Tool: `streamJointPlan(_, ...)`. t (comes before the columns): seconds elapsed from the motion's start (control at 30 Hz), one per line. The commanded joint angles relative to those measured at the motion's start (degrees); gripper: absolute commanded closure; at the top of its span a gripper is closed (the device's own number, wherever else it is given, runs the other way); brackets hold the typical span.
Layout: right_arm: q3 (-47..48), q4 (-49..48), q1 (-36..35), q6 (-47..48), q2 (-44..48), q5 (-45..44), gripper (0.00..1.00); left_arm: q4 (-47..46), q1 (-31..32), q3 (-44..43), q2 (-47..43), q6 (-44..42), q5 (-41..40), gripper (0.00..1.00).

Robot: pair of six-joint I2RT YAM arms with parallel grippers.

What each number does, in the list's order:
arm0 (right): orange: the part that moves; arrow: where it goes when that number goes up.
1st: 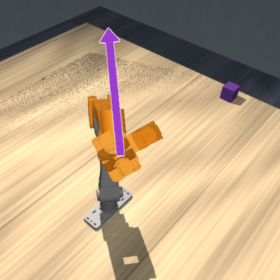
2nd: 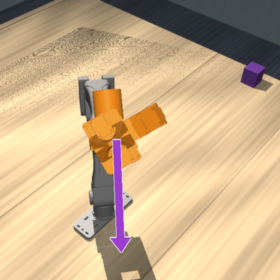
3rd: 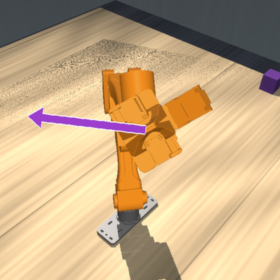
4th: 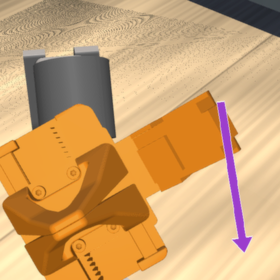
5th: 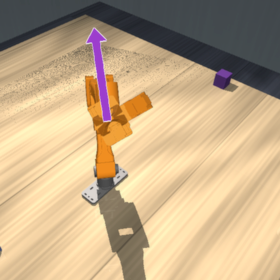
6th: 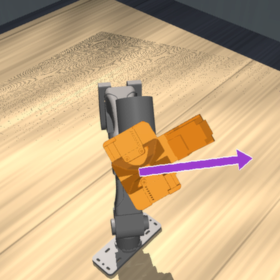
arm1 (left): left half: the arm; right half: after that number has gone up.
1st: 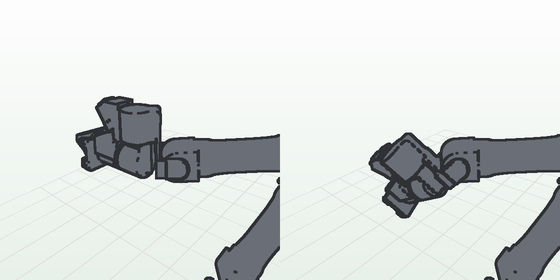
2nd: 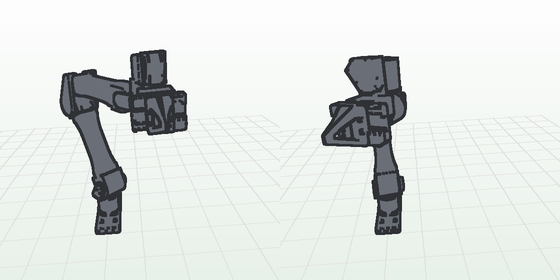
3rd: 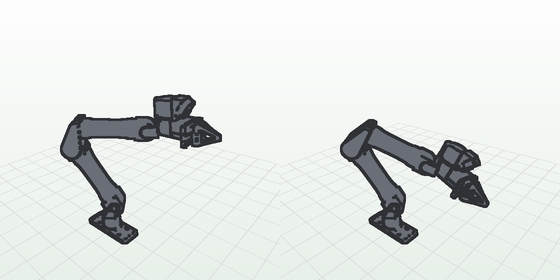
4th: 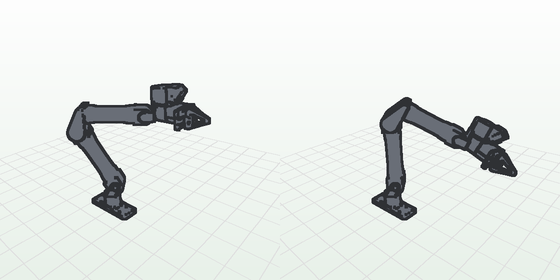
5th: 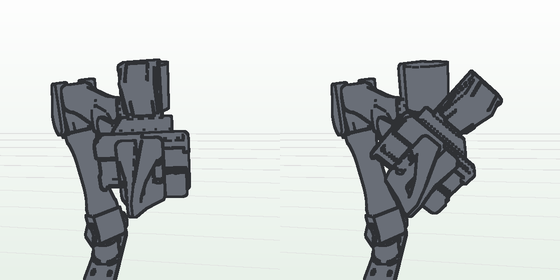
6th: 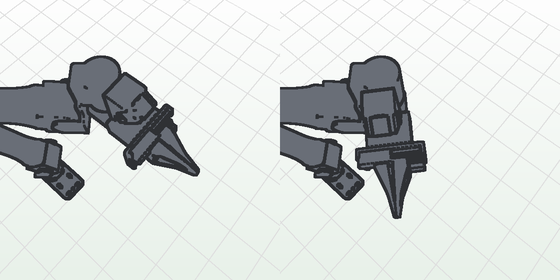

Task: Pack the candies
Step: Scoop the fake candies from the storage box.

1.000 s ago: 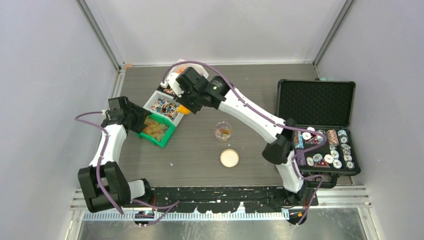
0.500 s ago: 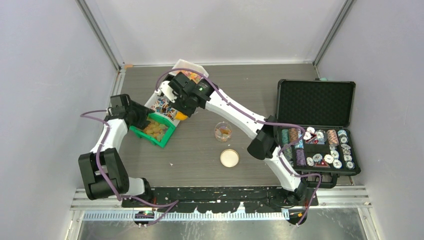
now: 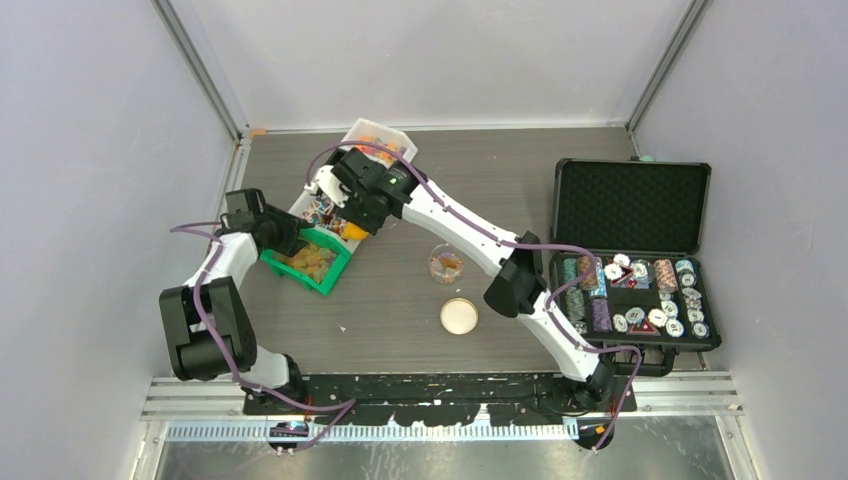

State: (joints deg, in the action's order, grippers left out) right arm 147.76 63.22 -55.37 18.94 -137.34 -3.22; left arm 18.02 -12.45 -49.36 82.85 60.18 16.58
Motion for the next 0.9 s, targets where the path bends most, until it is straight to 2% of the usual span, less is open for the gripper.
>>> streamJointPlan(0.0,1.07,-1.87,0.08,-0.21,-1.56,-0.33,1.0,-3.78,0.14,-0.03,0.82,0.76,2.14,0.54)
streamJointPlan(0.5,-24.77,-25.33,-0.19,-1.24,8.55,-2.77,1.0,-4.98,0.1,-0.03,4.23,0.54,5.34,0.63)
streamJointPlan(0.87,-30.85,-34.4,-0.22,-3.66,10.16,-2.36,1.0,-5.27,0.12,0.14,4.63,0.3,6.2,0.66)
